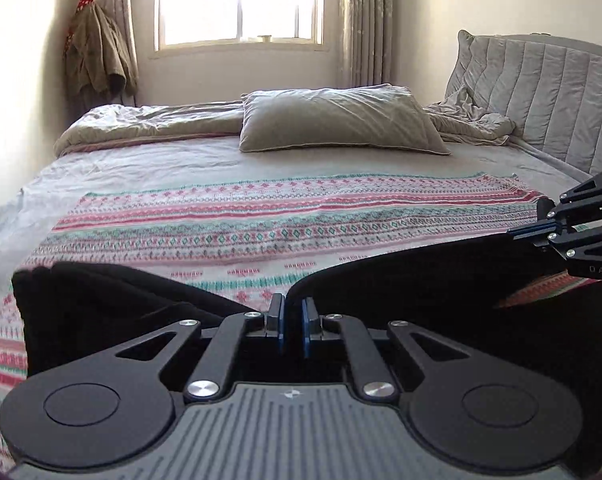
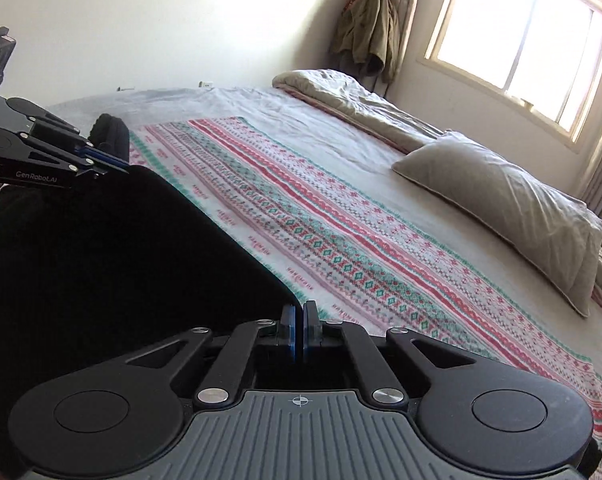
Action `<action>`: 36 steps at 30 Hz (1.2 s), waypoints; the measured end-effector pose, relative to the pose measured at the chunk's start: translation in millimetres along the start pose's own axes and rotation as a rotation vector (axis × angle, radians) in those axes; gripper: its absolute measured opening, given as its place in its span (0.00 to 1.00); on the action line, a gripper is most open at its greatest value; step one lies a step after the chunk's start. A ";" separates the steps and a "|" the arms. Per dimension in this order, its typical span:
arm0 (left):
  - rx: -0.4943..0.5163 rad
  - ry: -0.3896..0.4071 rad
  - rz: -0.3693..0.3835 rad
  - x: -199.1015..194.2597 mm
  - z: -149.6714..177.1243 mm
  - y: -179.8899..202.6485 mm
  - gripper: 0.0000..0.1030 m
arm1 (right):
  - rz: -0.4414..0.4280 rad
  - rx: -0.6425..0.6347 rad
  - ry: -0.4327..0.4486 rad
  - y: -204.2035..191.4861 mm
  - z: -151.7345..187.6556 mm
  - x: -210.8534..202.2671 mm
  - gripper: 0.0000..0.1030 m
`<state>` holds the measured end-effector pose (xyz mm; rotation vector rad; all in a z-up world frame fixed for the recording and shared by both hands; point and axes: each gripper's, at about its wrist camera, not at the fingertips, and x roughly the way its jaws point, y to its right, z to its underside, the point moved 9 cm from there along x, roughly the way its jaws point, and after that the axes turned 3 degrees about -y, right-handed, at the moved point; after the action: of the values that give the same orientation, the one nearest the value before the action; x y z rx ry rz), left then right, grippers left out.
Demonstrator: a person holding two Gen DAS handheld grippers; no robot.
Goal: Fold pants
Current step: 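Lift the held edge with both tools and fold it over the sweatpants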
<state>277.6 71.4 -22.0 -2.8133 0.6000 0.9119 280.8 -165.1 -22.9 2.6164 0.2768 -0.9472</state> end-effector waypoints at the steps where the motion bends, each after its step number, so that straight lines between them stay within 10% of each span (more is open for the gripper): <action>1: -0.023 -0.010 0.006 -4.9 8.3 0.2 0.18 | -0.001 -0.003 0.003 -8.5 5.6 -8.3 0.02; 17: -0.378 -0.198 0.186 -21.1 110.1 -7.2 0.26 | -0.071 0.081 -0.184 -85.6 111.6 -11.7 0.07; 23: -0.527 -0.071 0.070 -58.9 106.9 -52.5 0.80 | -0.063 0.161 -0.174 -88.8 120.3 -18.4 0.18; 26: -0.648 -0.028 0.047 -69.2 111.1 -76.4 0.81 | -0.139 0.264 -0.163 -87.6 120.6 -30.1 0.60; 36: -0.867 0.079 -0.032 -60.0 112.1 -115.8 0.70 | -0.053 0.426 -0.119 -43.2 128.2 -47.7 0.66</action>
<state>220.1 223.5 -78.2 -3.5978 0.1674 1.3035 157.3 -177.3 -94.9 2.9244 0.1238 -1.2975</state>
